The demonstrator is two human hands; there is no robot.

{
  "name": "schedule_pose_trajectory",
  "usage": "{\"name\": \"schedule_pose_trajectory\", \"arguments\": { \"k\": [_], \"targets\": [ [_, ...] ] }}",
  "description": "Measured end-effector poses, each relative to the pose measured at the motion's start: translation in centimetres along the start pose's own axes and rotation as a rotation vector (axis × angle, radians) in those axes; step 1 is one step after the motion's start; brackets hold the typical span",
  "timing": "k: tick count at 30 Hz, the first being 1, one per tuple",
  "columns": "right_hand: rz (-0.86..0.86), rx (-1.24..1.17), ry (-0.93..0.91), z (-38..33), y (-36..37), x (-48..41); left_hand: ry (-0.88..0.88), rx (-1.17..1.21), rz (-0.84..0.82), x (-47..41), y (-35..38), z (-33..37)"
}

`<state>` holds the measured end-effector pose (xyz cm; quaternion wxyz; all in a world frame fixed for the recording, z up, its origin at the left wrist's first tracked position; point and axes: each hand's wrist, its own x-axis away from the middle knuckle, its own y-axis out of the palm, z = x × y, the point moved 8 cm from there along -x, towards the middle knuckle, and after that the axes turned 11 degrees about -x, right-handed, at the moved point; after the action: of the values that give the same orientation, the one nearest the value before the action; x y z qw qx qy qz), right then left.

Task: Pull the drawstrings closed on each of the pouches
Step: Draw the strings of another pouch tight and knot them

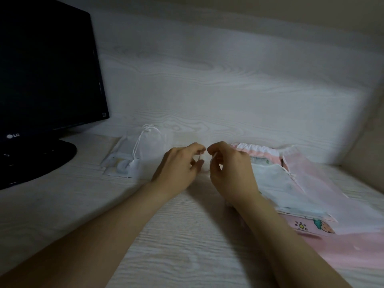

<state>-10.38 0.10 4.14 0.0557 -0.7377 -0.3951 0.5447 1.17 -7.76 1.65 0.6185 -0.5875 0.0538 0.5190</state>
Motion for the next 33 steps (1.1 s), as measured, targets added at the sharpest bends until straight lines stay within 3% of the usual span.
{"name": "schedule_pose_trajectory", "arguments": {
  "k": [5, 14, 16, 21, 26, 30, 33],
  "targets": [
    [-0.136, -0.159, 0.293, 2.3, 1.4, 0.9, -0.067, 0.059, -0.102, 0.3, 1.6, -0.5],
    [-0.487, -0.047, 0.438, 2.9, 3.7, 2.1, -0.149, 0.207, -0.069, 0.4, 1.9, -1.4],
    [-0.449, -0.084, 0.496, 3.1, 3.5, 1.8, -0.180, 0.269, -0.066, 0.3, 2.0, -1.6],
    [-0.077, -0.295, 0.602, 4.8, 1.6, 1.5, -0.326, 0.516, -0.195, 0.6, 3.5, -2.4],
    [0.190, -0.828, 0.748, 6.0, 0.9, 1.8, -0.502, 0.720, -0.268, 1.0, 3.7, -3.0],
    [0.208, -1.214, 0.838, 5.3, 1.4, 1.8, -0.609, 0.931, -0.251, 0.9, 3.2, -3.0],
    [0.147, -1.158, 0.840, 4.9, 1.7, 1.8, -0.609, 1.037, -0.255, 0.4, 2.7, -2.2]
  ]
}}
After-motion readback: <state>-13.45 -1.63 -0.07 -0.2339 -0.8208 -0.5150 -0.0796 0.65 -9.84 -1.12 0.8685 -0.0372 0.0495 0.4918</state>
